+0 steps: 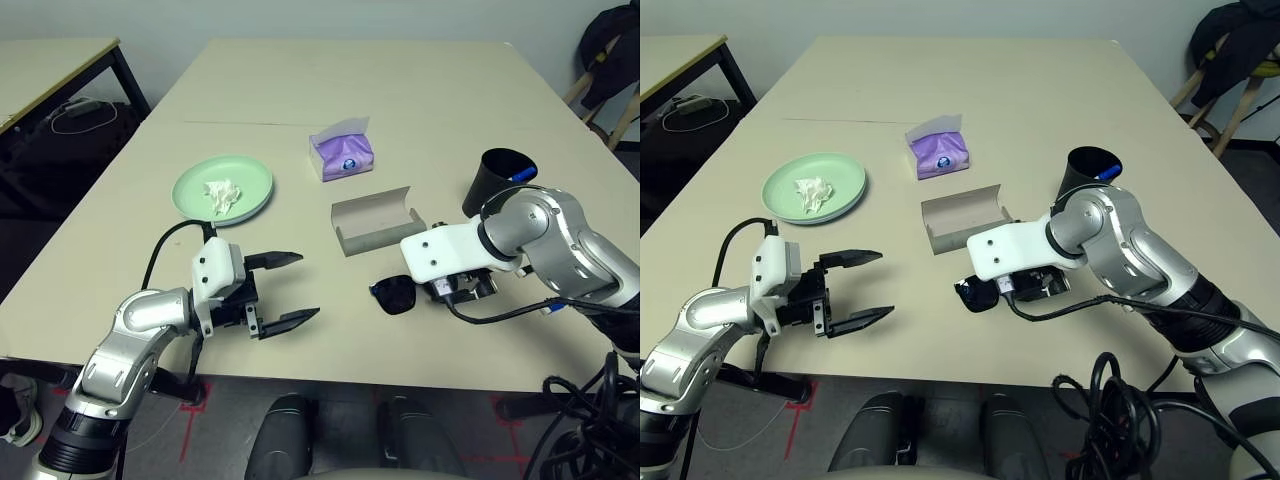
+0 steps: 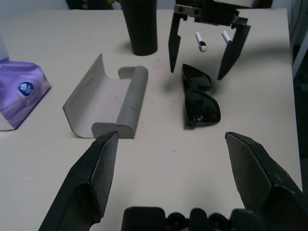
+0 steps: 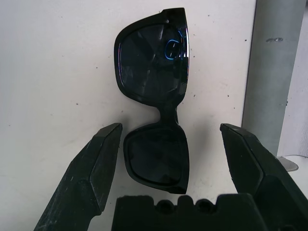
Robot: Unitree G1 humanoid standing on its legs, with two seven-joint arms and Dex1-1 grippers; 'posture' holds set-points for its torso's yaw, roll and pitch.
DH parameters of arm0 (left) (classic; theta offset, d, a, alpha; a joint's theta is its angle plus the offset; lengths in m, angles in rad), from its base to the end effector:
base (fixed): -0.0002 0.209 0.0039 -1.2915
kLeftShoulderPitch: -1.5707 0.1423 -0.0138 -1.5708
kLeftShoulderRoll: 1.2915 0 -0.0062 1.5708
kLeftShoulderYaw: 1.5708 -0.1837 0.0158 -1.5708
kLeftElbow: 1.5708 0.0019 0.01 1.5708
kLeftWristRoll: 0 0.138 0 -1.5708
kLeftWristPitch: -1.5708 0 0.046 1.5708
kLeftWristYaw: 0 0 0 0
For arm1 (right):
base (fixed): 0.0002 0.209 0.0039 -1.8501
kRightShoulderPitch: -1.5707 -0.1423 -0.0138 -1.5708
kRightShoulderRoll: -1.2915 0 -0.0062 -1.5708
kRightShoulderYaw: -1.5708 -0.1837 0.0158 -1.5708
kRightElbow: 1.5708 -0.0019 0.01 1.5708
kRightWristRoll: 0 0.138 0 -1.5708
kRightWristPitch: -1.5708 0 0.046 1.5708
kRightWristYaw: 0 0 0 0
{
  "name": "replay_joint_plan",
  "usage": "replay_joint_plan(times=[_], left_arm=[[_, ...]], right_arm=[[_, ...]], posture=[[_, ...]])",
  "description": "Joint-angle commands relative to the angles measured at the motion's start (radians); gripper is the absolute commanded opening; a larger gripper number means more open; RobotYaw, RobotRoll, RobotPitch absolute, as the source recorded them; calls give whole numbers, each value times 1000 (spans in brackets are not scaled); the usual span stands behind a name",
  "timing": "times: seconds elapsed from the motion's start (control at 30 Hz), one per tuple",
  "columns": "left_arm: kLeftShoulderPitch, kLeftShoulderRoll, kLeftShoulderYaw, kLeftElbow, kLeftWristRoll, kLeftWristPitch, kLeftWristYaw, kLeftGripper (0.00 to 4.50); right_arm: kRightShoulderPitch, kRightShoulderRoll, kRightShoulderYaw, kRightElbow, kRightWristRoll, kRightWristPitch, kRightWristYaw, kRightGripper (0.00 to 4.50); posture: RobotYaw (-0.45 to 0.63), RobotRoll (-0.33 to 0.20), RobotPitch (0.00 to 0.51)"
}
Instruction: Organize and tidy the items on the table.
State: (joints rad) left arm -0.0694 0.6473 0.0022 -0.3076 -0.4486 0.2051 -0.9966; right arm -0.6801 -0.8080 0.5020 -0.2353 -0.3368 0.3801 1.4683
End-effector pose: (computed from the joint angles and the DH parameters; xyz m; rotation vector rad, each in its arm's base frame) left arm 0.2096 0.2282 0.1347 0.2652 -0.0101 -1.1404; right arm 0.2669 -0.1615 0.2097 -1.3449 0.5286 1.3634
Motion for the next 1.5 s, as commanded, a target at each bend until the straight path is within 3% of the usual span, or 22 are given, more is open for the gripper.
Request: replay_joint_plan(times=[0.03,1.5], left_arm=[[-14,-17,26,-8,-39,36,30,4476],[-28,-63,11,-92,-64,109,119,4476]], right_arm=[[-10,6,13,4,-2,-3,-2,4500],[30,27,74,11,-167,-158,-62,4500]], posture=[[107,0,78],[141,0,87]])
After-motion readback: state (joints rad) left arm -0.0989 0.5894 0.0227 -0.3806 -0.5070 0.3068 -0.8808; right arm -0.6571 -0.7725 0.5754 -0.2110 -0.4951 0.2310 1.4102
